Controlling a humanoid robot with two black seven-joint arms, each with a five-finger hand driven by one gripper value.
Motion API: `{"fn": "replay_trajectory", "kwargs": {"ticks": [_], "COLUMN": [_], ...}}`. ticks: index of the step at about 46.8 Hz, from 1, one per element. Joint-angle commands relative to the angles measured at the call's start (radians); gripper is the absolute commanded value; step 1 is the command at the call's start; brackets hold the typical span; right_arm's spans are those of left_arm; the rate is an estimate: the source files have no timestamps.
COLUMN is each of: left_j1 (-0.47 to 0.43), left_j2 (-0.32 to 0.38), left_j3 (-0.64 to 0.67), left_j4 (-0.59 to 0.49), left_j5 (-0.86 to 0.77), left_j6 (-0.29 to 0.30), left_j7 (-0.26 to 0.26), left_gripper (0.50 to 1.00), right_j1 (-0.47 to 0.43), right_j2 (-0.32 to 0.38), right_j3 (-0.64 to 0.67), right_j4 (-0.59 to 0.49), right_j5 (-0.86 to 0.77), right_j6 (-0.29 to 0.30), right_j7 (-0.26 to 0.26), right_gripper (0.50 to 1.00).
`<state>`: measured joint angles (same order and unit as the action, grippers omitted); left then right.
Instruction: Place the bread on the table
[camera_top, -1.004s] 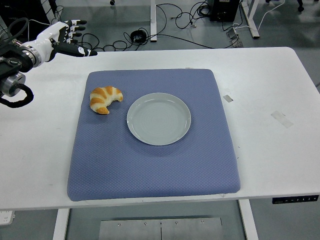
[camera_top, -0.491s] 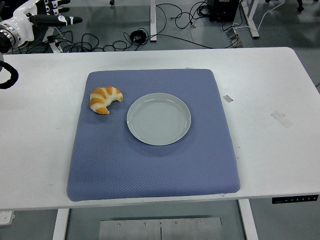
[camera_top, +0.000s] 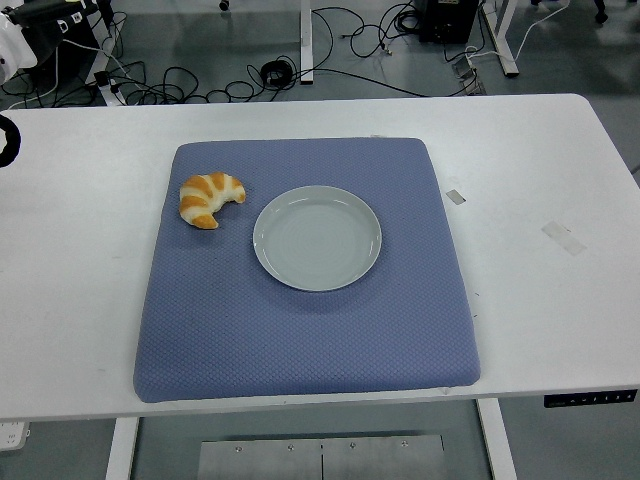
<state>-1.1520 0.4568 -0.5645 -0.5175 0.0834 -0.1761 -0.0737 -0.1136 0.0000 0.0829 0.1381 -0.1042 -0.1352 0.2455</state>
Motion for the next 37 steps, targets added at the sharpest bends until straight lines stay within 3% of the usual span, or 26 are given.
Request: {"fn": "replay_trajectory", "kwargs": {"ticks": [1,10,37], "left_j1": [0.0,0.006,0.021], "left_j2": [-0.023,-0.061,-0.061], "left_j3": [-0.014,-0.029,-0.023], "left_j4": [0.056,0.108,0.108], "left_j5": [-0.025,-0.031,-0.016], "left_j6": [0.001,0.012,0.012], "left_j7": [0.0,-0.005,-0.009], "left_gripper": [0.966,0.966,0.968], "right_j1": [0.0,0.0,-0.001], "right_j2": [0.0,0.0,0.0], "right_j3": [0.0,0.0,0.001], "right_j4": [0.0,0.0,0.009], "right_j5": [0.0,0.0,0.0], "right_j6": [0.0,0.0,0.0], "right_j7": [0.0,0.0,0.0], "right_gripper": [1.0,1.0,1.0]}}
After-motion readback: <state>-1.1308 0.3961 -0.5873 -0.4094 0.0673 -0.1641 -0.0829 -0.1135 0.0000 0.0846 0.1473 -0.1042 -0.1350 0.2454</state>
